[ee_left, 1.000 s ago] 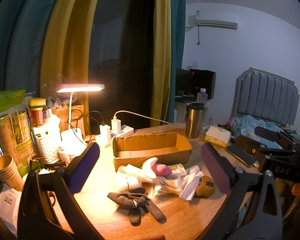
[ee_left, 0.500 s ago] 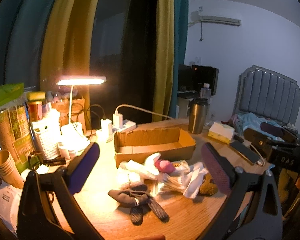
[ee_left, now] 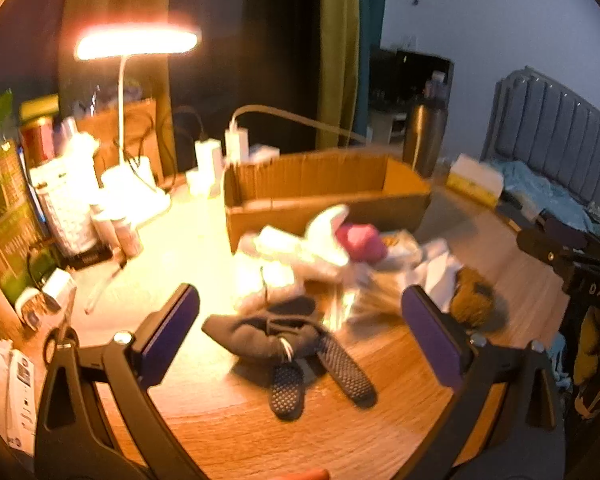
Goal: Organize soft objects
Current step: 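Grasp the dark grey glove with the left tool while the right tool grasps the brown plush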
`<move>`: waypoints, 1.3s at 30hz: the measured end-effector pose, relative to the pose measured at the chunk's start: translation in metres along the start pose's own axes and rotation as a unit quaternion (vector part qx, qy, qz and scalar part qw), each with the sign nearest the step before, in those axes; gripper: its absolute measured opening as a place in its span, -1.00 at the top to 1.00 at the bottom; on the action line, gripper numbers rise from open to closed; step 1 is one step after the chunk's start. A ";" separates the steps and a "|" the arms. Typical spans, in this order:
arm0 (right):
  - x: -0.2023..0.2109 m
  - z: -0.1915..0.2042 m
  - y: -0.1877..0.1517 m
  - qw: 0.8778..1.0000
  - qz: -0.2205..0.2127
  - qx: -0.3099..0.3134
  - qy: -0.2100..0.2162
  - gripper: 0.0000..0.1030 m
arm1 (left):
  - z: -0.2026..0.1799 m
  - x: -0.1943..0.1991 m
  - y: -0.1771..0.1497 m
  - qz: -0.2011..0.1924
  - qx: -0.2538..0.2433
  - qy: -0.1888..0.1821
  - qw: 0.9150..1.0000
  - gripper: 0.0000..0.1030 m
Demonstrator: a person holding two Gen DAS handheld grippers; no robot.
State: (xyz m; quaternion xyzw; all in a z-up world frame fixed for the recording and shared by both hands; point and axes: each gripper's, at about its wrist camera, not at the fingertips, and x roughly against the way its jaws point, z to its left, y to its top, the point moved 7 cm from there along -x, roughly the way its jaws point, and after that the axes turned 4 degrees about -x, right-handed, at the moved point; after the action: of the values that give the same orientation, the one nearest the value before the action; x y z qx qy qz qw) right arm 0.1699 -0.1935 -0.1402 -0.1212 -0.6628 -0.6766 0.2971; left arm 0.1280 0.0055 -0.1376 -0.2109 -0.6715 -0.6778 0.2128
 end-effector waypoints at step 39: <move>-0.020 0.015 -0.013 0.995 0.066 0.008 0.072 0.14 | 0.008 -0.054 -0.040 0.120 -0.013 -0.013 0.993 0.13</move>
State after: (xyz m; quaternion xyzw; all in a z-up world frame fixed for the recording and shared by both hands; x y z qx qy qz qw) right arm 0.1749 -0.1746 -0.1601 -0.1136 -0.6355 -0.6575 0.3886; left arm 0.1494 0.0144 -0.2016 -0.3020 -0.6349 -0.6534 0.2807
